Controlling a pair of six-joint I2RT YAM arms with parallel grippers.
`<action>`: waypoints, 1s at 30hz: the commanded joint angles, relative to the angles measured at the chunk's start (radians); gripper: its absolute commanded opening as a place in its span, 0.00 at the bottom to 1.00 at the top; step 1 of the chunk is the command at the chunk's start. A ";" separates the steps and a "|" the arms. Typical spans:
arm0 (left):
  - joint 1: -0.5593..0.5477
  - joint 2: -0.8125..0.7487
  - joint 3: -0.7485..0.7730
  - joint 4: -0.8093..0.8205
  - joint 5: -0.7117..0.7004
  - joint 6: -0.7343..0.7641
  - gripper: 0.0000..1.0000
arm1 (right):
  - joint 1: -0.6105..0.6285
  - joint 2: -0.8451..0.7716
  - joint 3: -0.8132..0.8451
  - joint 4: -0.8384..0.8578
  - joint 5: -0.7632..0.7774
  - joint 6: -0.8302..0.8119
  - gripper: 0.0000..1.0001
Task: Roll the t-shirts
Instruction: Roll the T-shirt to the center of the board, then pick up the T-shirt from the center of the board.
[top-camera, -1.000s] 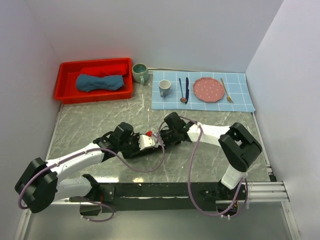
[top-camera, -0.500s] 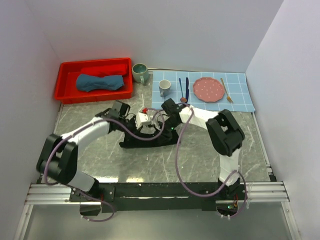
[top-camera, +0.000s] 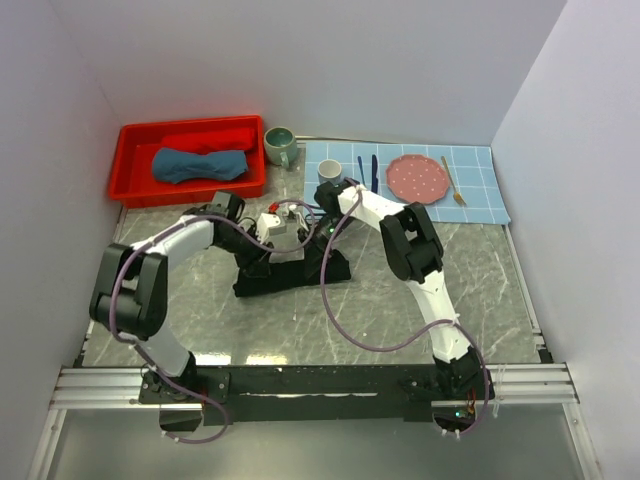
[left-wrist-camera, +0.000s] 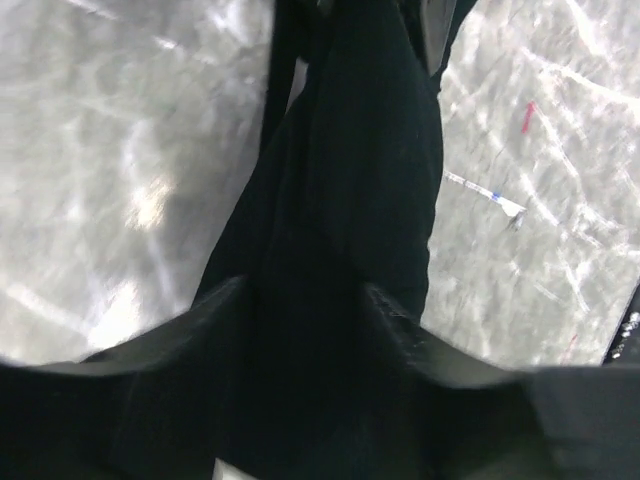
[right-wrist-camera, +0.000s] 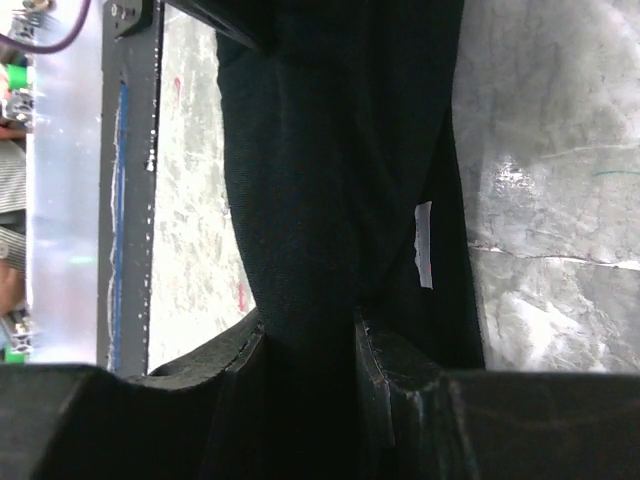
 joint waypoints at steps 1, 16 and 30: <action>0.009 -0.170 -0.063 -0.003 -0.073 -0.044 0.60 | -0.004 0.070 0.012 -0.190 -0.047 -0.185 0.28; -0.342 -0.600 -0.415 0.403 -0.424 0.121 0.94 | -0.004 0.208 0.097 -0.286 -0.112 -0.105 0.27; -0.390 -0.419 -0.567 0.810 -0.566 0.287 0.92 | -0.010 0.314 0.115 -0.285 -0.151 0.025 0.26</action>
